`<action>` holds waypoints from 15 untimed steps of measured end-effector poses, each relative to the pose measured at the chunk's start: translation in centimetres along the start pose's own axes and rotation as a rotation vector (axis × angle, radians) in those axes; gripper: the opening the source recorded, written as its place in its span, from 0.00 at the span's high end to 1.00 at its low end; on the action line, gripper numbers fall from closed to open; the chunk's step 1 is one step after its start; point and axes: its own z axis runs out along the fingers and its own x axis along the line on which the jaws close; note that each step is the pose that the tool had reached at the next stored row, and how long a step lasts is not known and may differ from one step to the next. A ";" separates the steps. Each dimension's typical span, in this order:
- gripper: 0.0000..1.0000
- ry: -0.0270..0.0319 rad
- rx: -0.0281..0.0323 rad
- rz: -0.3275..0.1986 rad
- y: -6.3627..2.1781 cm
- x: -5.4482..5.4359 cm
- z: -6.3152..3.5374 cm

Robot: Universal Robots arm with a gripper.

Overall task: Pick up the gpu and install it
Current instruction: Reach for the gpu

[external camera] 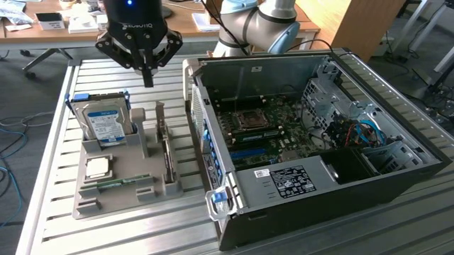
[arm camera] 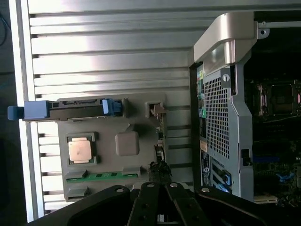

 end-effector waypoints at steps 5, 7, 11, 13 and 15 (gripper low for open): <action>0.89 -0.0004 0.0050 0.000 -1.04 -0.1 -0.03; 0.89 -0.0006 0.0073 0.000 -1.35 -0.1 -0.05; 0.89 -0.0009 0.0106 0.000 -1.77 -0.2 -0.05; 0.89 -0.0009 0.0117 0.000 -1.93 -0.2 -0.05; 0.89 -0.0010 0.0121 0.000 -1.98 -0.2 -0.05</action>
